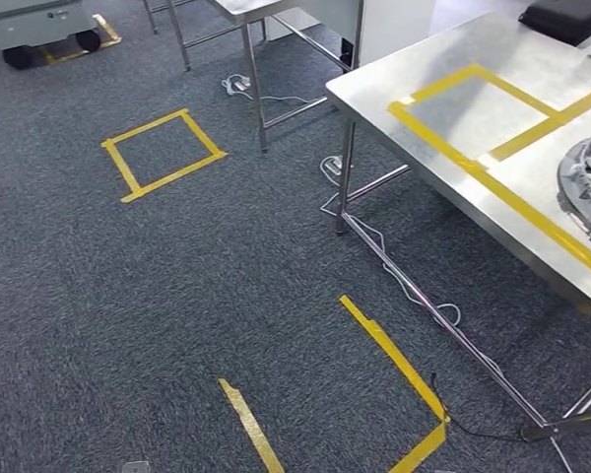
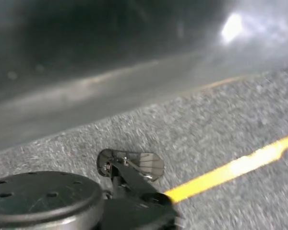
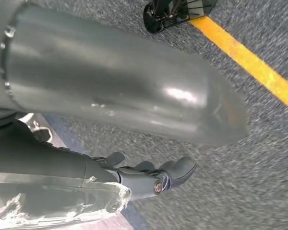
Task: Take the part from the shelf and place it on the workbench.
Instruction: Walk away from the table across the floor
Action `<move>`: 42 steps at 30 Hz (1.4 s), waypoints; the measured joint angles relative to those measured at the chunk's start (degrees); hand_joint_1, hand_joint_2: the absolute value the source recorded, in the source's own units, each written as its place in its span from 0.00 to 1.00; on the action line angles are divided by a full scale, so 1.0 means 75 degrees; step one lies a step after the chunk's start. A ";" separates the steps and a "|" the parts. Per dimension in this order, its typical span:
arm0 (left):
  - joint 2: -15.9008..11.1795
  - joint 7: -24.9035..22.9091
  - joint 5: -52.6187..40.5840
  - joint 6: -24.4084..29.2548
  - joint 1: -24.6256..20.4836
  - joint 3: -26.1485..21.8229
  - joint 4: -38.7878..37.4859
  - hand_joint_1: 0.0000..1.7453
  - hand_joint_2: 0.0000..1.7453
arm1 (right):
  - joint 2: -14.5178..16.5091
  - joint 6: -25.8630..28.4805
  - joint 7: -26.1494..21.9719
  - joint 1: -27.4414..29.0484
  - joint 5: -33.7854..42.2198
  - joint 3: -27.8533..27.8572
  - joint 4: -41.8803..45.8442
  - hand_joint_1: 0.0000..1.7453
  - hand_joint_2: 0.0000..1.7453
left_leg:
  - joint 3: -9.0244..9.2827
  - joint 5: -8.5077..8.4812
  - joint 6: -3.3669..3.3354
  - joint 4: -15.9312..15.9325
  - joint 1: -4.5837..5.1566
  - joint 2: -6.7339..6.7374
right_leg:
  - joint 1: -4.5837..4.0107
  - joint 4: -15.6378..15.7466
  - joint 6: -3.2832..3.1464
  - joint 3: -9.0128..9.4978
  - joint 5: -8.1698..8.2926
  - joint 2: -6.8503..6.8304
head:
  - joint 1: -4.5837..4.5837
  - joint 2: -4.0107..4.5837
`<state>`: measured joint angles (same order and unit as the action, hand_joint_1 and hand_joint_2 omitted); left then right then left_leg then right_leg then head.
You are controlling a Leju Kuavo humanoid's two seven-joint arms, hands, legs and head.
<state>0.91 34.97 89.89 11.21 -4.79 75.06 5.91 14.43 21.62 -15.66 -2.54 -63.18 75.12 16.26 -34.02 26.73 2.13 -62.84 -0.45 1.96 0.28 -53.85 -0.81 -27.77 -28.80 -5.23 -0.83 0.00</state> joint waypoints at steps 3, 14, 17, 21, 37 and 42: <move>-0.0012 0.0003 -0.0036 0.0000 -0.0015 0.0000 -0.0005 0.00 0.00 | -0.0004 0.0000 -0.0015 -0.0015 -0.0023 -0.0036 0.0000 0.00 0.00 | 0.0565 -0.0053 -0.0159 0.0967 0.0115 0.0361 | -0.0032 -0.0052 0.0106 -0.0018 0.0004 -0.0250 | 0.0005 0.0000; 0.0032 0.0004 -0.0066 0.0079 -0.0032 0.0029 -0.0007 0.00 0.00 | -0.0117 0.0009 -0.0071 0.0011 -0.0163 -0.0141 0.0000 0.00 0.00 | 0.0466 -0.0128 -0.0525 0.1047 0.0090 -0.0681 | 0.0046 -0.1787 0.0278 -0.0870 -0.0499 0.0759 | 0.0063 0.0000; 0.0045 0.0005 -0.0066 0.0091 -0.0053 0.0031 -0.0007 0.00 0.00 | -0.0130 0.0015 -0.0074 0.0003 -0.0192 -0.0155 0.0000 0.00 0.00 | 0.0369 -0.0132 -0.0448 0.0929 0.0107 -0.0979 | 0.0104 -0.0494 0.0252 -0.0271 -0.0036 0.1286 | 0.0056 0.0000; 0.0036 0.0044 -0.0063 0.0119 -0.0012 0.0036 -0.0018 0.00 0.00 | -0.0135 0.0050 -0.0077 0.0004 -0.0227 -0.0161 -0.0009 0.00 0.00 | 0.0152 -0.0178 -0.0238 0.0826 0.0090 -0.1168 | 0.0134 -0.0335 0.0199 -0.0219 -0.0008 0.1145 | 0.0046 0.0000; 0.0056 0.0034 -0.0141 0.0393 -0.0026 0.0328 -0.0030 0.00 0.00 | -0.0174 0.0439 0.0033 0.0058 -0.1063 -0.0622 -0.0030 0.00 0.00 | 0.0465 0.0032 -0.0408 0.0921 0.0086 0.0098 | 0.0073 -0.0478 0.0397 -0.0294 -0.0143 -0.0116 | -0.0058 0.0000; 0.0076 0.0004 -0.0124 0.0418 -0.0054 0.0412 -0.0030 0.00 0.00 | -0.0232 0.0495 0.0059 0.0127 -0.1157 -0.0710 -0.0036 0.00 0.00 | 0.0385 -0.0053 -0.0575 0.0942 0.0110 -0.0413 | 0.0098 -0.2476 0.0437 -0.1237 -0.1059 0.0675 | 0.0013 0.0000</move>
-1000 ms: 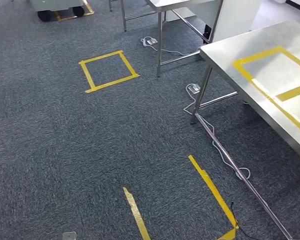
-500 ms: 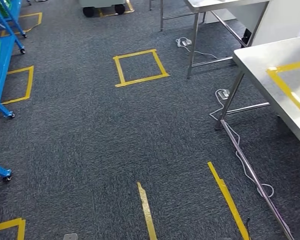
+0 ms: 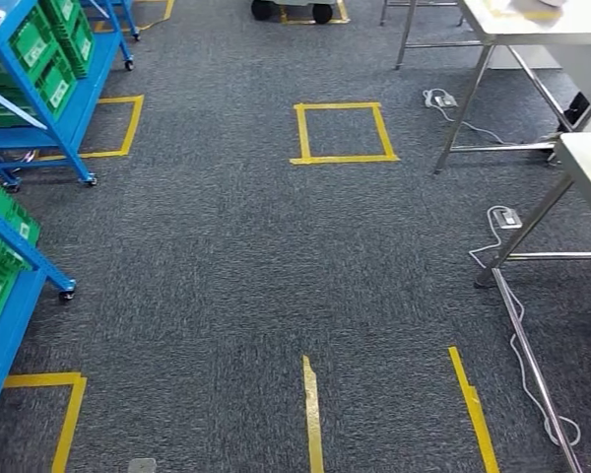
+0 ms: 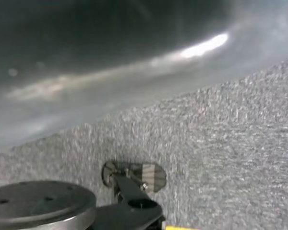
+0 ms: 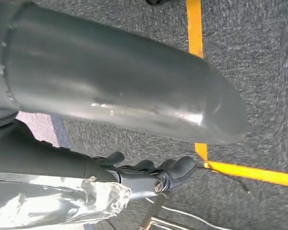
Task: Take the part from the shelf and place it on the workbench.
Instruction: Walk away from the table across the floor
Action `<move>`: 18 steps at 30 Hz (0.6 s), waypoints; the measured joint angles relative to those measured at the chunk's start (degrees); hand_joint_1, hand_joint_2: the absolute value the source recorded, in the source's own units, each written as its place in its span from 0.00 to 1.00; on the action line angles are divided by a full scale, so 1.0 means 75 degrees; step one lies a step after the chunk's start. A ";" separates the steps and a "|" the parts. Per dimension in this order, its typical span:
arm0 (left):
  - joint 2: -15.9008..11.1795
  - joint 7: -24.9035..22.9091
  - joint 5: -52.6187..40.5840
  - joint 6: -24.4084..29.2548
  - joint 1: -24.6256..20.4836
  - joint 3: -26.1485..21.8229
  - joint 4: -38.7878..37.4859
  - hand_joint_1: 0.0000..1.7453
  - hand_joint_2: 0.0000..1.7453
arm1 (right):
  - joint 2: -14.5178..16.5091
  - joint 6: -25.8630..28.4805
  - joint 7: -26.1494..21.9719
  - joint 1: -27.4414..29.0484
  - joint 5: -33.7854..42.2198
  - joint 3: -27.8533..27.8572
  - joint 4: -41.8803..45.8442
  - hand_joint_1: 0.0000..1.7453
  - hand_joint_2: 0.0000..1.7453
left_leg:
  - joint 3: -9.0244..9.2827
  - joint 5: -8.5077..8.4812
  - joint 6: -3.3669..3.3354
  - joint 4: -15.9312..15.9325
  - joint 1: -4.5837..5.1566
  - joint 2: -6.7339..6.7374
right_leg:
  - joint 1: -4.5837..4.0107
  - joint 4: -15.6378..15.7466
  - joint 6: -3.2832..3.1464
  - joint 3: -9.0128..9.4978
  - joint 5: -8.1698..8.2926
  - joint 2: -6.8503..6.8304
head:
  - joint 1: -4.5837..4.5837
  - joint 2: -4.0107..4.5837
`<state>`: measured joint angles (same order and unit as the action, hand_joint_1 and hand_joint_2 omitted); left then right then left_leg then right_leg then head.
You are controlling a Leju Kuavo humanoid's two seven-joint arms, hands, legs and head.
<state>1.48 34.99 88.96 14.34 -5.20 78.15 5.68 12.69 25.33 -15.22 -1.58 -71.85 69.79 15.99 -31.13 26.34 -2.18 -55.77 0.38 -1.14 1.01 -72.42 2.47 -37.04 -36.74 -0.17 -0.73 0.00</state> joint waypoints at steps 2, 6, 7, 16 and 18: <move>0.0005 -0.0005 0.0000 0.0006 0.0019 0.0013 0.0000 0.00 0.00 | -0.0017 0.0042 0.0026 0.0003 -0.0094 -0.0030 -0.0002 0.00 0.00 | 0.0005 -0.0003 -0.0003 -0.0014 0.0026 -0.0219 | -0.0003 0.0344 -0.0036 0.0128 0.0373 0.0045 | 0.0003 0.0000; 0.0009 -0.0008 -0.0003 0.0007 -0.0003 0.0044 0.0000 0.00 0.00 | -0.0053 0.0122 0.0087 -0.0002 -0.0277 -0.0156 -0.0011 0.00 0.00 | -0.0083 0.0026 0.0083 -0.0132 0.0050 -0.0589 | 0.0024 0.1920 -0.0137 0.0854 0.1019 0.0564 | 0.0000 0.0000; 0.0009 -0.0010 -0.0005 0.0006 -0.0004 0.0051 0.0000 0.00 0.00 | -0.0060 0.0137 0.0099 0.0000 -0.0298 -0.0180 -0.0017 0.00 0.00 | -0.0131 0.0018 0.0125 -0.0159 0.0043 -0.0673 | 0.0023 0.2006 -0.0152 0.0904 0.0976 0.0594 | -0.0001 0.0000; -0.0009 -0.0015 -0.0007 -0.0034 0.0018 0.0077 -0.0012 0.00 0.00 | -0.0088 0.0213 0.0149 0.0056 -0.0461 -0.0332 -0.0062 0.00 0.00 | -0.1326 0.0735 0.0493 -0.2311 -0.0086 0.0097 | 0.0060 0.2129 -0.0297 0.1255 0.0774 -0.0308 | -0.0130 0.0000; -0.0017 -0.0015 -0.0006 -0.0046 0.0042 0.0093 -0.0012 0.00 0.00 | -0.0090 0.0222 0.0163 0.0055 -0.0490 -0.0358 -0.0064 0.00 0.00 | -0.1050 0.0181 0.0467 -0.1660 -0.0098 0.0232 | 0.0062 0.2131 -0.0253 0.1396 0.0658 -0.0492 | -0.0130 0.0000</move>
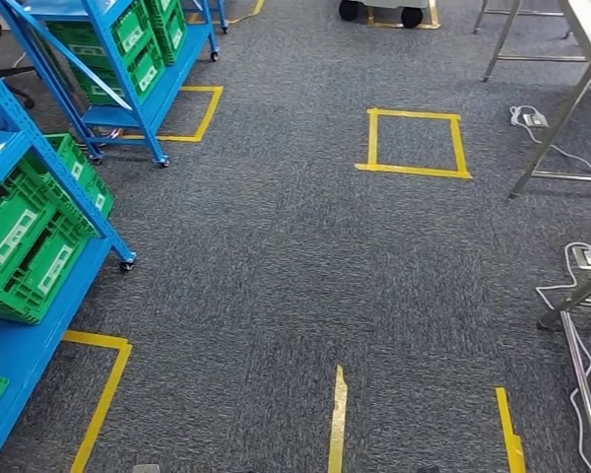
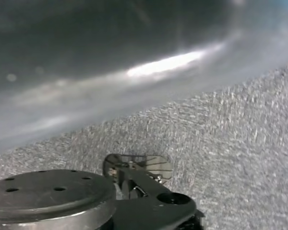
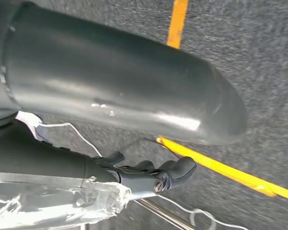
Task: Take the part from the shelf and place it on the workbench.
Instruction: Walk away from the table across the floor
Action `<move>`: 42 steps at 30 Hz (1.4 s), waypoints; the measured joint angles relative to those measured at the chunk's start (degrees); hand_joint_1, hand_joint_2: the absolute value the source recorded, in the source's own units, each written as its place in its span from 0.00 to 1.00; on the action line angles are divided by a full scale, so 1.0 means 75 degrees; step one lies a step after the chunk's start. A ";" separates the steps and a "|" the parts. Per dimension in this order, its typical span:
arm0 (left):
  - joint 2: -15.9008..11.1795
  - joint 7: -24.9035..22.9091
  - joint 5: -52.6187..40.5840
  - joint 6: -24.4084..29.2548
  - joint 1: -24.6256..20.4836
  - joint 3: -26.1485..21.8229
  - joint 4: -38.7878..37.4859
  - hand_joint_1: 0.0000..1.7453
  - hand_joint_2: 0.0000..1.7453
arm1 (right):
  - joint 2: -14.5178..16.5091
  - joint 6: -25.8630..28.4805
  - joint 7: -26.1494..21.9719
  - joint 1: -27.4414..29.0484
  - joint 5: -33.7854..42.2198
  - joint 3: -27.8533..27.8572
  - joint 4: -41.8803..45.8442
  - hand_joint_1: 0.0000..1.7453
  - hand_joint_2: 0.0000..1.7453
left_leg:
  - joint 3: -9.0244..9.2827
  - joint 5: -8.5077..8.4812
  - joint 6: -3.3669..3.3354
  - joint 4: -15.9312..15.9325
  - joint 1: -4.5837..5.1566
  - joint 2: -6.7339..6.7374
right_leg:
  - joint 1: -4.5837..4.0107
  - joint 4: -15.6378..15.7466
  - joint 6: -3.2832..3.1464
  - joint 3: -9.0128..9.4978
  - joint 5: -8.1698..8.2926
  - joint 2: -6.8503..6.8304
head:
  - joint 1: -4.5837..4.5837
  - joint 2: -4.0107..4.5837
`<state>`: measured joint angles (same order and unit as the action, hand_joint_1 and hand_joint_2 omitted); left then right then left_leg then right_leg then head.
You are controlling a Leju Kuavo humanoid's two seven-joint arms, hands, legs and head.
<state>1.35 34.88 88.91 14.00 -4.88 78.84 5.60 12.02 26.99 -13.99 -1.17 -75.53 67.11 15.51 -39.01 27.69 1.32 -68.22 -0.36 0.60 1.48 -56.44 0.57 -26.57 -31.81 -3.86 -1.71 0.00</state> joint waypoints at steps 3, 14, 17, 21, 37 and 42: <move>-0.0009 -0.0004 -0.0001 -0.0009 -0.0032 0.0019 0.0000 0.00 0.00 | 0.0000 0.0008 0.0005 -0.0004 -0.0024 -0.0034 -0.0004 0.00 0.00 | 0.0546 -0.0319 -0.0167 0.1103 0.0129 0.0539 | -0.0063 0.0028 0.0123 0.0149 -0.0199 -0.0268 | -0.0003 0.0000; -0.0008 -0.0055 0.0066 -0.0020 -0.0012 0.0098 0.0000 0.00 0.00 | -0.0023 0.0098 -0.0138 -0.0016 -0.0091 -0.0068 -0.0012 0.00 0.00 | 0.1046 0.0130 -0.0566 0.1321 0.0136 -0.0496 | -0.0064 -0.2061 0.0270 -0.1397 -0.0921 0.0519 | 0.0087 0.0000; -0.0006 -0.0083 0.0074 -0.0027 0.0005 0.0098 0.0000 0.00 0.00 | -0.0034 0.0109 -0.0161 0.0000 -0.0106 -0.0069 -0.0020 0.00 0.00 | 0.1309 0.0342 -0.0508 0.1304 0.0141 -0.0832 | -0.0058 -0.0887 0.0194 -0.1327 0.0174 0.0860 | 0.0096 0.0000; 0.0001 -0.0117 0.0076 -0.0031 0.0001 0.0101 -0.0001 0.00 0.00 | -0.0057 0.0129 -0.0166 -0.0004 -0.0120 -0.0071 -0.0046 0.00 0.00 | 0.1384 0.0485 -0.0332 0.1232 0.0114 -0.1109 | -0.0101 -0.0428 0.0045 -0.1101 0.0570 0.0925 | 0.0121 0.0000; -0.0043 -0.0106 0.0133 -0.0028 -0.0001 0.0143 -0.0003 0.00 0.00 | -0.0072 -0.0072 -0.0474 -0.0106 0.0240 0.0047 -0.0087 0.00 0.00 | 0.0490 -0.0180 -0.0441 0.1188 0.0236 0.0348 | -0.0167 -0.0139 0.0169 0.0320 -0.0333 -0.0350 | 0.0068 0.0000; -0.0040 -0.0101 0.0146 -0.0021 -0.0049 0.0148 -0.0003 0.00 0.00 | -0.0073 -0.0084 -0.0653 -0.0135 0.0293 0.0112 -0.0087 0.00 0.00 | 0.0784 -0.0053 -0.0585 0.1290 0.0168 -0.0204 | -0.0104 -0.1913 0.0252 -0.0830 -0.0940 0.0461 | 0.0141 0.0000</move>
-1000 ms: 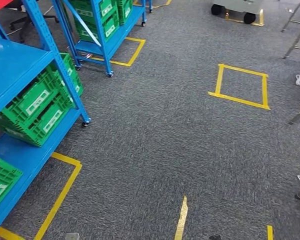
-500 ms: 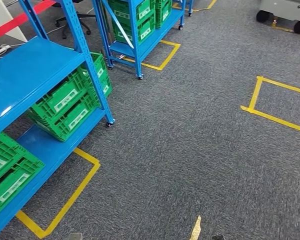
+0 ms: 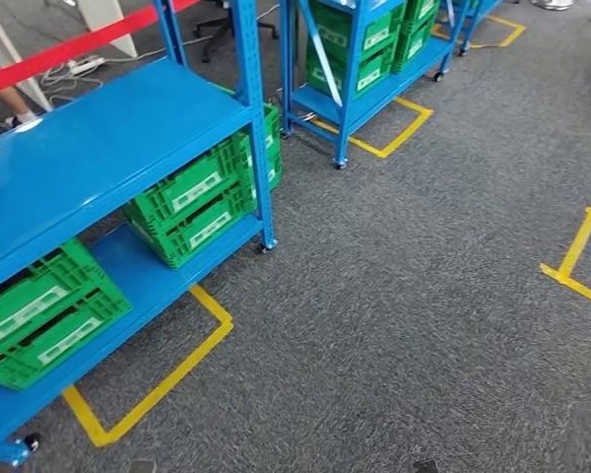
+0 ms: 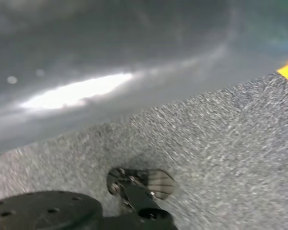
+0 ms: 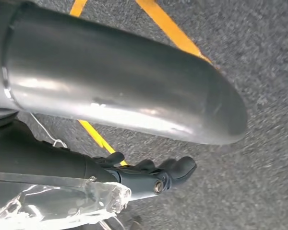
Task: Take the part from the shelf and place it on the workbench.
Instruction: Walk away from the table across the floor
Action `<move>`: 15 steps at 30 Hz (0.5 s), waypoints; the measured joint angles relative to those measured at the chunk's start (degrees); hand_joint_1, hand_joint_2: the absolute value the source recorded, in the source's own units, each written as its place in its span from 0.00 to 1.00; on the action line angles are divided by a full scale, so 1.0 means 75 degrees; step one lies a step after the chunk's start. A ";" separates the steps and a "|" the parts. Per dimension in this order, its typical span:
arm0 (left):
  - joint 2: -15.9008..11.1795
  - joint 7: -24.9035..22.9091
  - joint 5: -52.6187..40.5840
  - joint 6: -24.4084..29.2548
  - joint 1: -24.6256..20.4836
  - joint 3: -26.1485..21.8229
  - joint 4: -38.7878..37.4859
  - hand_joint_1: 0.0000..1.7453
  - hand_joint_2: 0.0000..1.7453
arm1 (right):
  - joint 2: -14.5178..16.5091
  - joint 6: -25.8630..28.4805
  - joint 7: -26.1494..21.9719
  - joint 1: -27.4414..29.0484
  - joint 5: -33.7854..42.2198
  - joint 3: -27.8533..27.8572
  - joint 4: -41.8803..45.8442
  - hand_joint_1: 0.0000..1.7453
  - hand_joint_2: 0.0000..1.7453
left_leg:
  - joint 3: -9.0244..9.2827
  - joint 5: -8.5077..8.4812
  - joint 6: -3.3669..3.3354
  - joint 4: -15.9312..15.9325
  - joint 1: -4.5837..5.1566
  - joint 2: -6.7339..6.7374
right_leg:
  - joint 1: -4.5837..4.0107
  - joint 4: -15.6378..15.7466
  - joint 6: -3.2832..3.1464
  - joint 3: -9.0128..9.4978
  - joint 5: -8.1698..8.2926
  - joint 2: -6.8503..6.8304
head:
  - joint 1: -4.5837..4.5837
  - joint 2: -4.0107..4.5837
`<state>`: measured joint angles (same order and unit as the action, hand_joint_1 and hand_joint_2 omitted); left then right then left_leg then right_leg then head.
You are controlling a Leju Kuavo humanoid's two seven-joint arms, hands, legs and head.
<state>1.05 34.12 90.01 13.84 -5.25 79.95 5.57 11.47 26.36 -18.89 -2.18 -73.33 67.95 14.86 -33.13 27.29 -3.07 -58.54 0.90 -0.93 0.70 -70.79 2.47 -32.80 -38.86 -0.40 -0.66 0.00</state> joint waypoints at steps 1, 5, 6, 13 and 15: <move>0.0003 0.0000 0.0000 -0.0002 0.0008 0.0000 0.0000 0.00 0.00 | 0.0000 -0.0009 -0.0016 0.0009 0.0013 0.0018 0.0000 0.00 0.00 | 0.0058 0.0053 0.0001 0.0000 0.0000 -0.0124 | 0.0001 -0.0232 0.0013 -0.0277 -0.0171 0.0027 | 0.0006 0.0000; 0.0007 0.0000 0.0000 0.0004 0.0051 0.0000 0.0000 0.00 0.00 | 0.0000 -0.0052 -0.0065 0.0031 0.0056 0.0077 -0.0001 0.00 0.00 | 0.0428 0.0336 0.0080 -0.0018 -0.0001 -0.0578 | 0.0035 0.0788 0.0018 -0.0479 0.0778 0.0301 | 0.0018 0.0001; 0.0007 -0.0001 0.0000 0.0007 0.0043 0.0000 0.0000 0.00 0.00 | 0.0000 -0.0061 -0.0066 0.0035 0.0058 0.0091 -0.0003 0.00 0.00 | 0.0480 0.0408 0.0118 -0.0030 0.0001 -0.0679 | 0.0042 0.1115 -0.0019 -0.0437 0.1094 0.0411 | 0.0027 0.0001; 0.0000 -0.0032 0.0000 0.0045 0.0032 0.0002 -0.0003 0.00 0.00 | -0.0011 -0.0072 -0.0034 0.0001 0.0063 0.0139 -0.0012 0.00 0.00 | 0.0238 0.0765 0.0418 -0.0731 -0.0026 -0.0289 | 0.0001 0.1574 -0.0390 0.0061 0.1283 0.0107 | 0.0007 0.0000; 0.0011 -0.0032 0.0000 0.0050 0.0007 0.0003 -0.0003 0.00 0.00 | -0.0015 -0.0074 -0.0029 0.0009 0.0063 0.0146 -0.0012 0.00 0.00 | -0.0379 0.1089 0.0494 -0.1639 -0.0056 -0.0019 | -0.0012 0.1603 -0.0420 0.0223 0.1148 -0.0079 | -0.0009 0.0000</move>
<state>1.13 33.88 90.01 14.21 -5.20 79.97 5.55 11.37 25.80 -19.10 -2.12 -72.86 69.05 14.78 -35.98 35.46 0.64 -70.84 0.48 -1.07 0.61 -58.77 -0.69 -31.13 -30.24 -0.99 -0.72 0.00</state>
